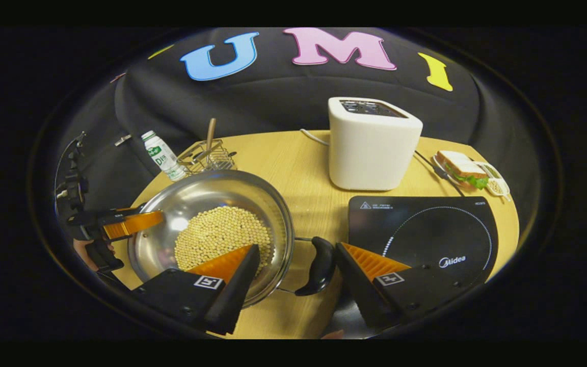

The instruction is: First push the handle of the pot to place it horizontally, then grasp the pot with both hands and set it on the induction cooktop.

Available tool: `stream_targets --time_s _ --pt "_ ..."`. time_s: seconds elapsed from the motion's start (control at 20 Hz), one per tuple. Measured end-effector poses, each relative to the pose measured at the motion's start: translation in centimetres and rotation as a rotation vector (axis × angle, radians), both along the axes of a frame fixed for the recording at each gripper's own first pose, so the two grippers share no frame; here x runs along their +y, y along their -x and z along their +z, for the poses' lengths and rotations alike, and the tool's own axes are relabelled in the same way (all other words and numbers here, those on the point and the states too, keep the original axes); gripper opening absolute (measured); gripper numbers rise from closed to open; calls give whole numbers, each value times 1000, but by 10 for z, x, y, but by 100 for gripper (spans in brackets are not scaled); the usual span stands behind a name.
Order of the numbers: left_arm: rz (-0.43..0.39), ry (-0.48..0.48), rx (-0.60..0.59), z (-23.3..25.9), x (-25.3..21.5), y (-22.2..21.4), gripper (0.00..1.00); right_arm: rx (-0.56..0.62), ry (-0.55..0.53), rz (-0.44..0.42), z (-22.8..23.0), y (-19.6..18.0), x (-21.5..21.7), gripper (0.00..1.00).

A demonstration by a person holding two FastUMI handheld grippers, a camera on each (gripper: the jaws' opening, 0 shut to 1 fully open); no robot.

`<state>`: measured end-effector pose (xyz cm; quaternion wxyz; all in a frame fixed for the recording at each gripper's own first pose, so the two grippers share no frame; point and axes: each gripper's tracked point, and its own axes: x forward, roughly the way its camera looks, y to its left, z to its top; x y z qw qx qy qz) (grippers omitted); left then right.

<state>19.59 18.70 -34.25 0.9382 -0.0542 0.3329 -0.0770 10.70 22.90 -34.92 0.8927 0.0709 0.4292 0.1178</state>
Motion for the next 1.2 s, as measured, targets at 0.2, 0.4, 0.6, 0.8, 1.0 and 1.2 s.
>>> stream_targets --time_s 0.2,0.4,0.6,0.8,1.0,1.2 --pt "-20 -5 19 -10 0 2 70 -10 28 -21 -10 -10 1 76" --pt "-21 -2 25 -11 3 5 66 10 37 -23 -18 -12 6 69" --pt "-6 -4 32 -12 7 8 63 27 30 -51 -23 -15 8 64" --pt "20 -11 40 -10 5 11 58 3 56 -26 -21 -14 7 54" --pt "33 -16 15 15 2 22 56 -4 35 -17 -1 -7 2 54" --pt "29 -25 -1 51 -15 36 55 -18 20 -31 32 -2 -21 50"
